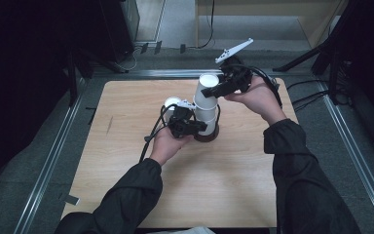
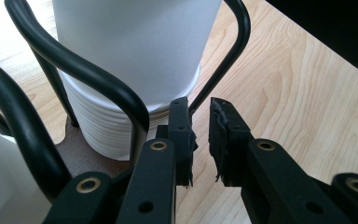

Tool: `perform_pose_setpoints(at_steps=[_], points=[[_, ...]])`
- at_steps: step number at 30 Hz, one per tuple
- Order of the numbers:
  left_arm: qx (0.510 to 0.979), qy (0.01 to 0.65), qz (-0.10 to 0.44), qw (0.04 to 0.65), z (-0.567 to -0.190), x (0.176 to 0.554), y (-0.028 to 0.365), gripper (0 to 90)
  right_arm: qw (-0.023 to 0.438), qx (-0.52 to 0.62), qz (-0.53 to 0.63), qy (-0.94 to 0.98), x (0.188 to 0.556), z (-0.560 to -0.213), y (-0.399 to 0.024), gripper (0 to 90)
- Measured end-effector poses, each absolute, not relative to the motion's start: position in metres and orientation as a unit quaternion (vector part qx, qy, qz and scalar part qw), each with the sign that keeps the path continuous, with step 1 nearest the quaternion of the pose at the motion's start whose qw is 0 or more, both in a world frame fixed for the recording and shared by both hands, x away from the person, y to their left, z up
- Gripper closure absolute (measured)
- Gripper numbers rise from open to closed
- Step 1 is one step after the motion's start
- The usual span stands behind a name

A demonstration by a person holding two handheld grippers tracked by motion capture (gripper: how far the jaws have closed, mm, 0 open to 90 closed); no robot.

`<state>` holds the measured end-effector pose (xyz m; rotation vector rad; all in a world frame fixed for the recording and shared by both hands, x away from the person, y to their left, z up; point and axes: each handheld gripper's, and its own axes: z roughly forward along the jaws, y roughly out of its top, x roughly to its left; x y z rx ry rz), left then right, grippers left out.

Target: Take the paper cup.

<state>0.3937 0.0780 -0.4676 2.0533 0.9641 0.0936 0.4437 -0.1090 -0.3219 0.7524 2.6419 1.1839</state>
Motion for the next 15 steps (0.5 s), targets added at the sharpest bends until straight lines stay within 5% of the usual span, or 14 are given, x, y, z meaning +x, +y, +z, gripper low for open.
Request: perform_pose_setpoints(at_steps=[15], points=[[0.825, 0.386, 0.035, 0.411, -0.469, 0.394, 0.078, 77.3, 0.063, 0.242, 0.385, 0.888, 0.421, -0.299, -0.125, 32.8]])
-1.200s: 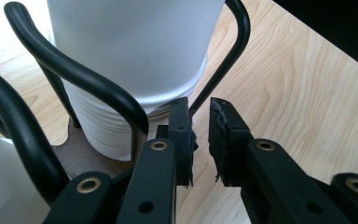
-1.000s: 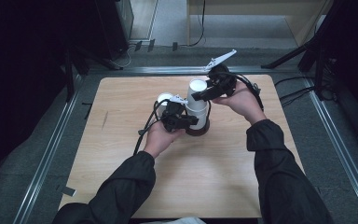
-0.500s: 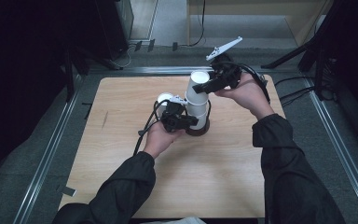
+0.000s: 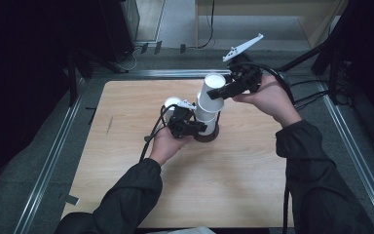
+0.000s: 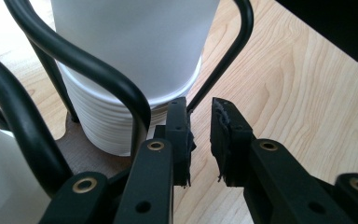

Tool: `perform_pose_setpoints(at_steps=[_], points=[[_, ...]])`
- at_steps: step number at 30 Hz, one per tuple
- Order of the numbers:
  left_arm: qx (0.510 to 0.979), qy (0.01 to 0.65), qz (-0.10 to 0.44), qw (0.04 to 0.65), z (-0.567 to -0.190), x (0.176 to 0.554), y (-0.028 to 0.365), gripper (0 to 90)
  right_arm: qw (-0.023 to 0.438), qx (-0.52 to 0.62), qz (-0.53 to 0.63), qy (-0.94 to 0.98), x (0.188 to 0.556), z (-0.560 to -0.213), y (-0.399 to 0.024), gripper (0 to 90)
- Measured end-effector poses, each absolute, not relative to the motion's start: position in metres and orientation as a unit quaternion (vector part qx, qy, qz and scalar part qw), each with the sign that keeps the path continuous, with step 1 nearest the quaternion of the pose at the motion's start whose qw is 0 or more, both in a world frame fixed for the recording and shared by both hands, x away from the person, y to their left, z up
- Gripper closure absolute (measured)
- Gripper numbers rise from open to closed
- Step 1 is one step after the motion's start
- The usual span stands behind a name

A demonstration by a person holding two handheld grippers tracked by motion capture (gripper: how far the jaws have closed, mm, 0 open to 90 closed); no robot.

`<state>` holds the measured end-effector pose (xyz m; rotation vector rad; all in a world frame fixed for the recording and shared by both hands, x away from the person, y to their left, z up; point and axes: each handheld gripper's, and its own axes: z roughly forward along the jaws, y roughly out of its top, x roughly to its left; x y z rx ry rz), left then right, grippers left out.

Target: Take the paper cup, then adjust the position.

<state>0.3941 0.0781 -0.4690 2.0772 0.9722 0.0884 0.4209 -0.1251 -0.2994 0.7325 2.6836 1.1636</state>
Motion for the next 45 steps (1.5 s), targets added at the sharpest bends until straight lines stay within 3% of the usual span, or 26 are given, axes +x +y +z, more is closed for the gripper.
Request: perform_pose_setpoints(at_steps=[21, 45], points=[[0.834, 0.363, 0.019, 0.415, -0.463, 0.386, 0.084, 71.7, 0.046, 0.230, 0.391, 0.890, 0.381, -0.324, -0.157, 33.0], [0.868, 0.279, -0.011, 0.410, -0.459, 0.359, 0.108, 38.5, 0.009, 0.210, 0.382, 0.900, 0.345, -0.369, -0.162, 32.9]])
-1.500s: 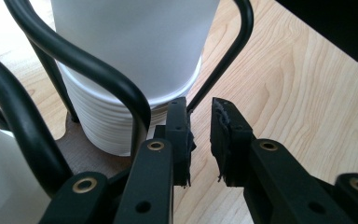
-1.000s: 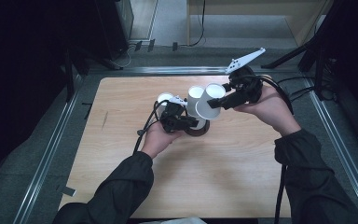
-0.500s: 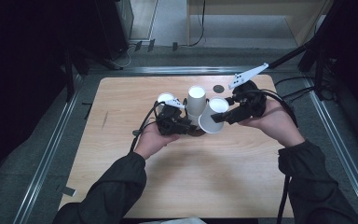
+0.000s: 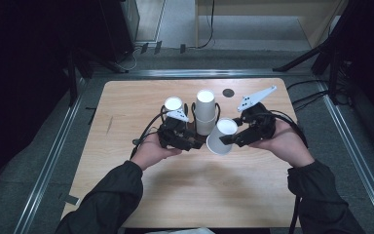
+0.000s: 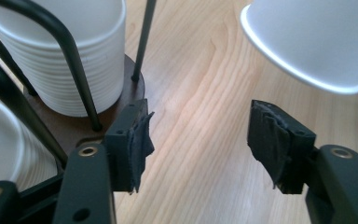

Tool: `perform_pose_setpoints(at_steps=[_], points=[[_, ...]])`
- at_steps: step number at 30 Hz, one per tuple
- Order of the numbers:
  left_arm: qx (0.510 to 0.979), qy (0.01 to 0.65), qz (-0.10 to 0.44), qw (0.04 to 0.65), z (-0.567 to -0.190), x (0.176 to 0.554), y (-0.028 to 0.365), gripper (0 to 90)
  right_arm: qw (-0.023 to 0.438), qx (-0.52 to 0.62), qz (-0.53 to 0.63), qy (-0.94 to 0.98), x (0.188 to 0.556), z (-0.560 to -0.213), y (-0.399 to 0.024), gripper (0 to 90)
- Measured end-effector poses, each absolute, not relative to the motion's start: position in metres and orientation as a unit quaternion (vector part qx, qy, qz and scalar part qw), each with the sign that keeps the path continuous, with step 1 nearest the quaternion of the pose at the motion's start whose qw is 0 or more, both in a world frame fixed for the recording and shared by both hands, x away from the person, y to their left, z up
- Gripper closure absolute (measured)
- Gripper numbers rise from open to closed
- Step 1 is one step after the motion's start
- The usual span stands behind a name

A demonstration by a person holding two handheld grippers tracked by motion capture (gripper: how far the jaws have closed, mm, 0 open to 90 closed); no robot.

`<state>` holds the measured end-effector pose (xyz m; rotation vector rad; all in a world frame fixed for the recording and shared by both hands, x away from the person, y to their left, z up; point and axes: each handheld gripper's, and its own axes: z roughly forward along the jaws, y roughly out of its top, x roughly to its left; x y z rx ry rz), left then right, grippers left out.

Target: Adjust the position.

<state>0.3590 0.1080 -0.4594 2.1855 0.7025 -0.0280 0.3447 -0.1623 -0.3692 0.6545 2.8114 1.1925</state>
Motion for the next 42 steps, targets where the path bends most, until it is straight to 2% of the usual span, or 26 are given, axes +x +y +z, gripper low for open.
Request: perform_pose_setpoints(at_steps=[18, 28, 42], points=[[0.866, 0.263, -0.041, 0.424, -0.468, 0.339, 0.129, 27.4, -0.005, 0.188, 0.389, 0.902, 0.330, -0.405, -0.155, 32.9], [0.864, 0.266, -0.046, 0.426, -0.475, 0.330, 0.137, 17.5, -0.024, 0.184, 0.396, 0.900, 0.325, -0.426, -0.145, 33.0], [0.861, 0.248, -0.053, 0.441, -0.484, 0.321, 0.147, 16.6, -0.048, 0.172, 0.416, 0.891, 0.325, -0.451, -0.131, 32.9]])
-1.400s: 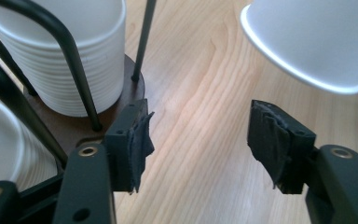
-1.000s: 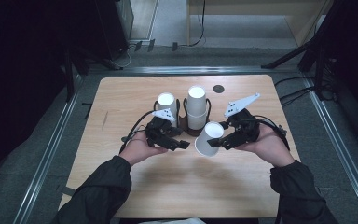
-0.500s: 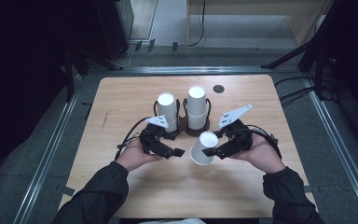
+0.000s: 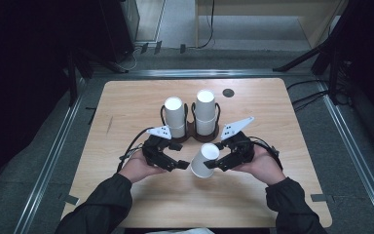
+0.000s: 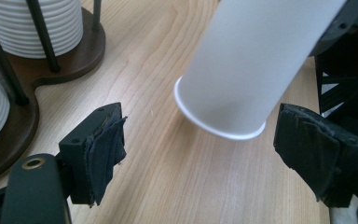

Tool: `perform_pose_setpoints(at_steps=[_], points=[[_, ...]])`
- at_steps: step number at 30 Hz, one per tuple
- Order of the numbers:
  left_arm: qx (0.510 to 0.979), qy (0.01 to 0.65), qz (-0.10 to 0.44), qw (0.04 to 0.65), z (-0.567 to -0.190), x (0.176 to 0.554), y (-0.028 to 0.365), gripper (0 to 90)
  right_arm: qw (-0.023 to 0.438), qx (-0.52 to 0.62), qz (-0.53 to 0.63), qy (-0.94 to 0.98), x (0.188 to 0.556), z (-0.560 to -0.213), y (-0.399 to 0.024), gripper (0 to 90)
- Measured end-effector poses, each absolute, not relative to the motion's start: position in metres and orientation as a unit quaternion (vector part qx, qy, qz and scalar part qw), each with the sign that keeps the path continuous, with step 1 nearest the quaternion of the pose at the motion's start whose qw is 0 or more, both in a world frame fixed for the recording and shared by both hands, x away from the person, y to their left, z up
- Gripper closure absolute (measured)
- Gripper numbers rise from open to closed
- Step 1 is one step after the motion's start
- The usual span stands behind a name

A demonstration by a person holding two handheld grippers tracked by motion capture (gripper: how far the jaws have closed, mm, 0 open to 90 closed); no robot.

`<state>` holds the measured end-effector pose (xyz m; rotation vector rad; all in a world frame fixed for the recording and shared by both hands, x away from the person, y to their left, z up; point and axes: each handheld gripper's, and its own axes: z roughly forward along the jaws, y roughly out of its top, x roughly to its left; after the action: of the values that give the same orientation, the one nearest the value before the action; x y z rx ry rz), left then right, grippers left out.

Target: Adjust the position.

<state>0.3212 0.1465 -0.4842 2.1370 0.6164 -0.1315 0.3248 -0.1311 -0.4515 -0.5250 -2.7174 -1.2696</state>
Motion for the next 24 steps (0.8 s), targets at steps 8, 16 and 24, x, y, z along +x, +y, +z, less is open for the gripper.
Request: perform_pose_setpoints(at_steps=[8, 16, 24], points=[[0.860, 0.239, -0.058, 0.446, -0.490, 0.316, 0.146, 16.1, 0.064, -0.154, -0.424, -0.890, 0.328, -0.461, -0.116, 33.0], [0.865, 0.206, -0.059, 0.453, -0.490, 0.308, 0.143, 16.2, 0.073, -0.139, -0.442, -0.883, 0.328, -0.457, -0.103, 33.0], [0.868, 0.186, -0.059, 0.456, -0.492, 0.305, 0.137, 16.9, 0.090, -0.127, -0.454, -0.877, 0.325, -0.452, -0.095, 33.1]])
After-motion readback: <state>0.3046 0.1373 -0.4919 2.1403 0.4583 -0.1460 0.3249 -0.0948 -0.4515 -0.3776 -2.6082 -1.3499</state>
